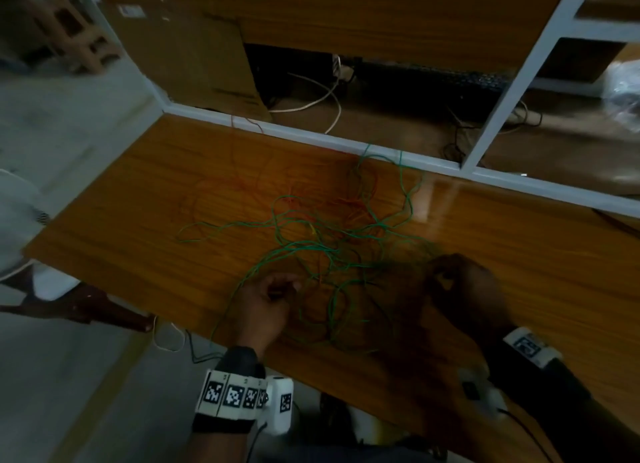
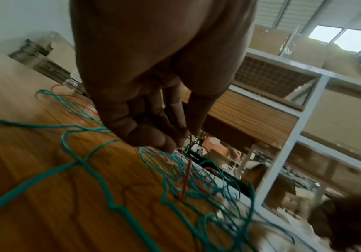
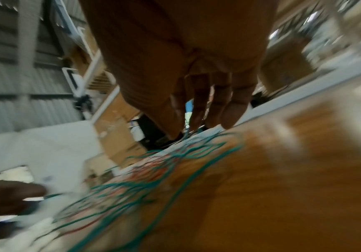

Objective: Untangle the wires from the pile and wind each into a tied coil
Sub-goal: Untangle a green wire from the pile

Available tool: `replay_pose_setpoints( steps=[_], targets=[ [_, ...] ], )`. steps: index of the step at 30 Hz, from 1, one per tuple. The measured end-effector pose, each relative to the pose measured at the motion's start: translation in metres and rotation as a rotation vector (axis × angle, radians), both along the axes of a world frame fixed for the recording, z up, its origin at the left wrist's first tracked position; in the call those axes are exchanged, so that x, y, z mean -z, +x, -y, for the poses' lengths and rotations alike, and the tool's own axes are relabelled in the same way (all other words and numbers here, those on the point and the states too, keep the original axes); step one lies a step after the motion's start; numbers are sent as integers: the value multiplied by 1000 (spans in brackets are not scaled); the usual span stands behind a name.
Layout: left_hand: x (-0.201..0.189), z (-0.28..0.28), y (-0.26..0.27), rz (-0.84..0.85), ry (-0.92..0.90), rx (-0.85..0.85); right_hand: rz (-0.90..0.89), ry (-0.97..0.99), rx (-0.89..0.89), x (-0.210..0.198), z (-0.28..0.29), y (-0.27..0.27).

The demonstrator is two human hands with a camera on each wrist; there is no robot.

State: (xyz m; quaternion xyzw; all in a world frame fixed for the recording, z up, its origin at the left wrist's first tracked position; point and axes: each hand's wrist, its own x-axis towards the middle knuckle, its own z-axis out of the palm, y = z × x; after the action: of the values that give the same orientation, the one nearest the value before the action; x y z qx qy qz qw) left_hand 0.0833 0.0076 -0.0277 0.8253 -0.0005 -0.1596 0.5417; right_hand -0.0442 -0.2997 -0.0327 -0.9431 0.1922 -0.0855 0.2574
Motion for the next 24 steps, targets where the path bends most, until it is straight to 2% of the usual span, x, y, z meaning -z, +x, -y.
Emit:
replay_pose_setpoints(
  steps=[3, 5, 7, 9, 11, 12, 13, 15, 17, 21, 24],
  targets=[
    [4, 18, -14, 10, 163, 207, 54, 57, -303, -6, -30, -2],
    [8, 27, -18, 40, 237, 320, 30, 132, -427, -8, -45, -1],
    [10, 32, -21, 34, 274, 335, -131, 289, -438, -10, -52, -1],
    [13, 34, -23, 27, 305, 360, -243, 105, -487, 12, -45, 0],
    [16, 34, -24, 28, 348, 424, -380, 167, -314, 17, -39, -4],
    [19, 33, -24, 31, 363, 430, -429, 258, -250, 28, -28, -7],
    [19, 33, -24, 42, 355, 409, -458, 307, -268, 38, -19, -9],
    [22, 31, -22, 46, 318, 339, -433, 218, -274, 20, -20, -11],
    [20, 31, -21, 43, 288, 312, -313, 30, -206, 7, -13, -14],
    [12, 30, -16, 15, 250, 278, -171, -182, -104, 8, 17, -18],
    [11, 31, -16, 42, 252, 269, -102, -190, -106, 6, 21, -19]
  ],
)
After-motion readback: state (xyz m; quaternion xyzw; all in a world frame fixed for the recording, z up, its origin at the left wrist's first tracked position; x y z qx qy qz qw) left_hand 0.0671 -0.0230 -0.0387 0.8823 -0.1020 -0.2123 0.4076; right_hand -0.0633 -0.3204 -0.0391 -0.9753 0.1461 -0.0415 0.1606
